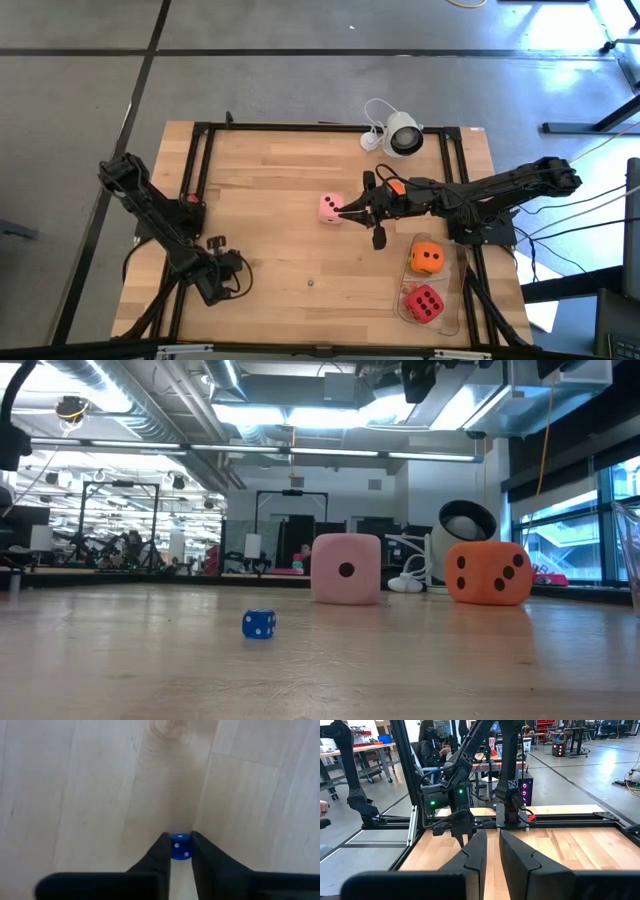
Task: Pick & Place Dice
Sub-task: Put the left small blue die into the transparent container
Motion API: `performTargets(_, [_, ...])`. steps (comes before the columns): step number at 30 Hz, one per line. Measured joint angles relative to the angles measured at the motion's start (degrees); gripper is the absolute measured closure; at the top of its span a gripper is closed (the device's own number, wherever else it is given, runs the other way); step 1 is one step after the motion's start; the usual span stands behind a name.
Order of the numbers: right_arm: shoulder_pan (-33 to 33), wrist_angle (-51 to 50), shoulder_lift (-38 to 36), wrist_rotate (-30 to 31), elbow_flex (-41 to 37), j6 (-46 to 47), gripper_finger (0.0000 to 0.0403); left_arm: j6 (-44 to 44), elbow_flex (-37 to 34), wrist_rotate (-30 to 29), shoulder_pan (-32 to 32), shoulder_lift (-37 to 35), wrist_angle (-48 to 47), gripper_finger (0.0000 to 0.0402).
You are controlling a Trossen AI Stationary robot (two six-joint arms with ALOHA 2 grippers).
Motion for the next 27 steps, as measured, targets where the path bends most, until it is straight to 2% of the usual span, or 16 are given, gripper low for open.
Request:
performTargets(3, [0.0, 0.4, 0.0, 0.0, 0.0, 0.0, 0.0348, -1.7, 0.0, -0.1, 0.4, -0.1, 0.1, 0.0388])
performTargets(8, [0.4, 6.6, -0.5, -0.6, 0.0, -0.3, 0.0348, -2.0, 0.8, -1.1, 1.5, -2.3, 0.4, 0.038])
performTargets(13, [0.4, 13.0, -3.7, -4.4, 0.0, -2.8, 0.0348, 1.6, 4.2, -8.9, 2.6, -5.4, 1.0, 0.0381])
performTargets(20, [0.4, 16.6, -9.7, -4.6, 0.0, -3.2, 0.0348, 10.2, 9.1, -22.7, 4.2, -7.8, 1.4, 0.0382])
performTargets(25, [0.4, 16.7, -11.5, -4.5, 0.0, -4.5, 0.0348, 19.2, 9.6, -37.3, 7.0, -8.1, 8.9, 0.0381])
performTargets(27, [0.4, 16.9, -11.5, -3.6, 0.0, -4.5, 0.0348, 23.6, 9.6, -40.6, 8.8, -8.1, 12.4, 0.038])
